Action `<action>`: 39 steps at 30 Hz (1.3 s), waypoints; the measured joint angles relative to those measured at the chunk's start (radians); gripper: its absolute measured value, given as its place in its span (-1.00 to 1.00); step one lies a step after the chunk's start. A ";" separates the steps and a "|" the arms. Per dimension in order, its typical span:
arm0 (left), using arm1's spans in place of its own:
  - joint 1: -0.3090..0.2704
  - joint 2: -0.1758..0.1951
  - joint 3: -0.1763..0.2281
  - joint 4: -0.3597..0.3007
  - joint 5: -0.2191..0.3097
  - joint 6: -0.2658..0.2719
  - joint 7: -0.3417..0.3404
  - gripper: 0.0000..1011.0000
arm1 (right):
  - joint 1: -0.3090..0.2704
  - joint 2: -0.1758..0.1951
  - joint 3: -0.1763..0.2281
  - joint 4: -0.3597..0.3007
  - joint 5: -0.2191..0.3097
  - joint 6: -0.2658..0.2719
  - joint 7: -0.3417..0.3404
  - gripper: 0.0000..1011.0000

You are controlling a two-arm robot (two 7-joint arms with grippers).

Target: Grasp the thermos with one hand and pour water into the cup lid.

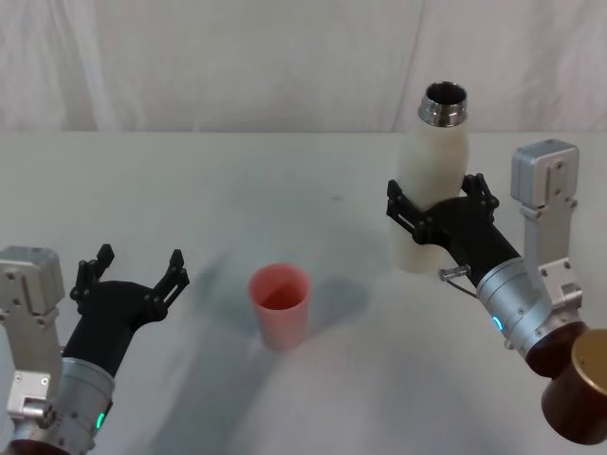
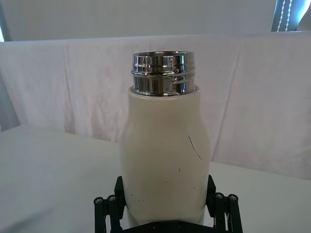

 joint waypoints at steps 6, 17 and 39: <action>0.000 0.000 0.000 0.000 0.000 0.000 0.000 0.98 | 0.004 -0.001 0.000 0.007 0.000 -0.004 0.000 0.90; 0.000 0.000 0.000 0.000 0.000 0.000 0.000 0.98 | 0.007 -0.002 0.000 0.014 -0.001 -0.009 0.000 0.90; 0.000 0.000 0.000 0.000 0.000 0.000 0.000 0.98 | 0.009 -0.003 0.000 0.018 -0.001 -0.012 0.001 0.90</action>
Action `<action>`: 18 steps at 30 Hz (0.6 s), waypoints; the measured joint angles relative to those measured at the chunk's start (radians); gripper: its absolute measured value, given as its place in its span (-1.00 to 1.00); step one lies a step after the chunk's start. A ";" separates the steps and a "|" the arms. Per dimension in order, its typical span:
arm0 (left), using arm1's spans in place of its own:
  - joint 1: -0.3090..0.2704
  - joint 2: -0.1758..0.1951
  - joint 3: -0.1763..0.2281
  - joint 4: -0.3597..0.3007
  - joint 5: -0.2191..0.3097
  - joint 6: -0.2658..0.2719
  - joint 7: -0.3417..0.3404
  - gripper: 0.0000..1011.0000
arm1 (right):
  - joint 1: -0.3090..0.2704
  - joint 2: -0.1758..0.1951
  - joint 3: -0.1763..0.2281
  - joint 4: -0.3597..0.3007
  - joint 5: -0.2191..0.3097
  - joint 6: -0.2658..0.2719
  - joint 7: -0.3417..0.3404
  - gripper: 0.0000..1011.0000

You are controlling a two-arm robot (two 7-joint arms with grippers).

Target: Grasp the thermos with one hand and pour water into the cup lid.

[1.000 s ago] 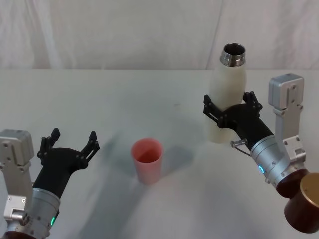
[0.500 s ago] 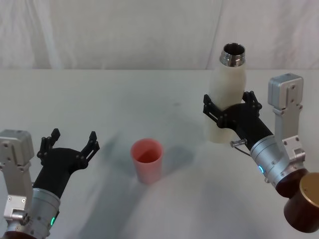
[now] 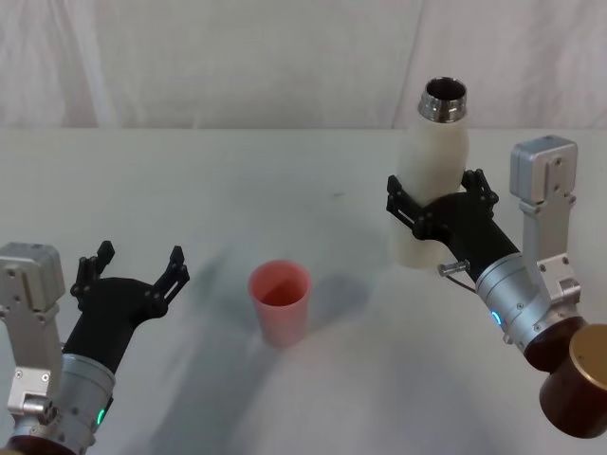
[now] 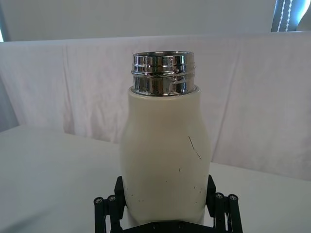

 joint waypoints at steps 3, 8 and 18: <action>0.000 0.000 0.000 0.000 0.000 0.000 0.000 0.98 | 0.000 0.000 0.000 0.000 0.000 0.000 0.000 0.90; 0.000 0.000 0.000 0.000 0.000 0.000 0.000 0.98 | 0.000 0.000 0.000 0.001 0.000 0.000 0.000 0.90; 0.000 0.000 0.000 0.000 0.000 0.000 0.000 0.98 | 0.000 0.000 0.000 0.001 0.000 0.000 0.000 0.90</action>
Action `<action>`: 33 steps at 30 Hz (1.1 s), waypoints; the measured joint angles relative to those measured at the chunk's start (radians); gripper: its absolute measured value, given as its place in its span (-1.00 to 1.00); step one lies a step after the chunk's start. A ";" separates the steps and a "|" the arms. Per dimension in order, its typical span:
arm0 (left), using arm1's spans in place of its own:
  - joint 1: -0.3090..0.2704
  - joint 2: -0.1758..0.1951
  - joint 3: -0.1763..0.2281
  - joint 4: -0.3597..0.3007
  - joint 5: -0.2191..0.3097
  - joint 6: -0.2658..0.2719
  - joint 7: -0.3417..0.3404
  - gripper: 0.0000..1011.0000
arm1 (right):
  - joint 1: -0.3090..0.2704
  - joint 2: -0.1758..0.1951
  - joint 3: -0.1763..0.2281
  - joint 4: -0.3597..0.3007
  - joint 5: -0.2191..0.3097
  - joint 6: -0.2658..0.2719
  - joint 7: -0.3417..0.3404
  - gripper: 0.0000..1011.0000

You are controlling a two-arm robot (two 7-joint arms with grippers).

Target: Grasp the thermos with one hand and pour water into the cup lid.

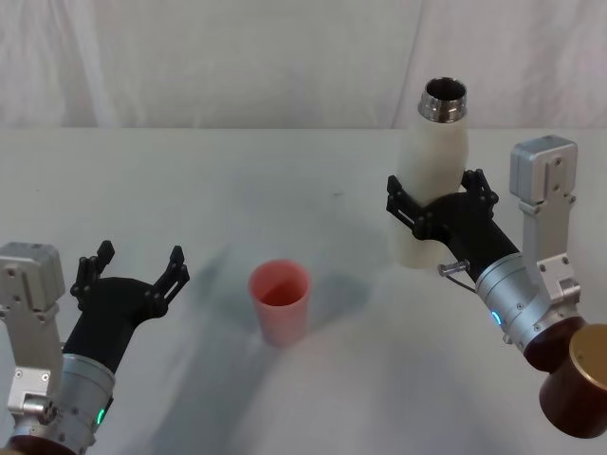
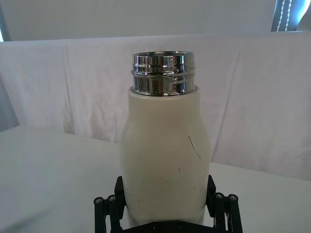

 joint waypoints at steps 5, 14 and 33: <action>0.000 0.000 0.000 0.000 0.000 0.000 0.000 0.98 | 0.000 0.000 0.000 0.000 0.000 0.000 0.000 0.90; 0.000 0.000 0.000 0.000 0.000 0.000 0.000 0.98 | 0.000 0.000 0.000 0.000 0.000 0.000 0.000 0.90; 0.000 0.000 0.000 0.000 0.000 0.000 0.000 0.98 | 0.020 0.086 -0.065 -0.046 -0.201 0.047 -0.018 0.90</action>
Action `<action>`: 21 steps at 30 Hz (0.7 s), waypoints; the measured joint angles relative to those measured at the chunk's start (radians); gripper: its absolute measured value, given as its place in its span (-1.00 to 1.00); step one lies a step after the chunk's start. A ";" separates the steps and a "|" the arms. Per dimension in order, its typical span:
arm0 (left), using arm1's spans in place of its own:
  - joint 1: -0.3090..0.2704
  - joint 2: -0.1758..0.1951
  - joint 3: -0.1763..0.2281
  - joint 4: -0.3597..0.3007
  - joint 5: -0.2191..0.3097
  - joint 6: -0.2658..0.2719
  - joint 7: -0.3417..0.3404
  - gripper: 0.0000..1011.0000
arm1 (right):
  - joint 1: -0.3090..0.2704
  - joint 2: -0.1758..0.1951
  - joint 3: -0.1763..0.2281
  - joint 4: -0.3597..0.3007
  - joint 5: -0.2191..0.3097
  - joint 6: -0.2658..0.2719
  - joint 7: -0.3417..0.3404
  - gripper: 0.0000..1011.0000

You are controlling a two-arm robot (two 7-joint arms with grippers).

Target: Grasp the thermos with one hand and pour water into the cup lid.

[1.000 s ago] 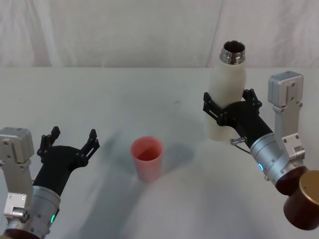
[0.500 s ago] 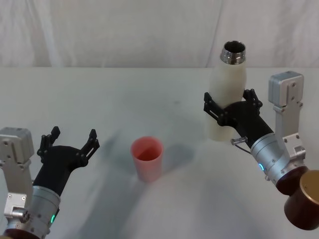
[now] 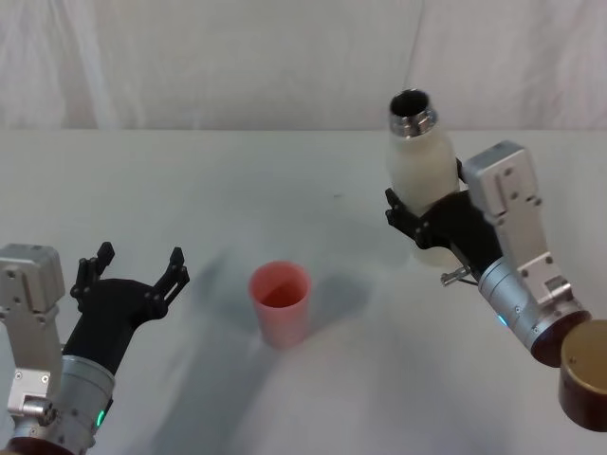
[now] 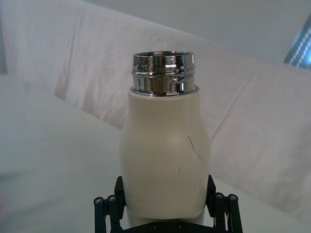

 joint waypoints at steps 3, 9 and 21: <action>0.000 0.000 0.000 0.000 0.000 0.000 0.000 0.98 | 0.006 0.018 -0.020 -0.007 -0.060 0.001 -0.002 0.90; 0.000 0.000 0.000 0.000 0.000 0.000 0.000 0.98 | 0.011 0.042 -0.046 -0.015 -0.154 -0.022 -0.014 0.90; 0.000 0.000 0.000 0.000 0.000 0.000 0.000 0.98 | 0.019 0.079 -0.109 -0.012 -0.370 -0.057 -0.039 0.90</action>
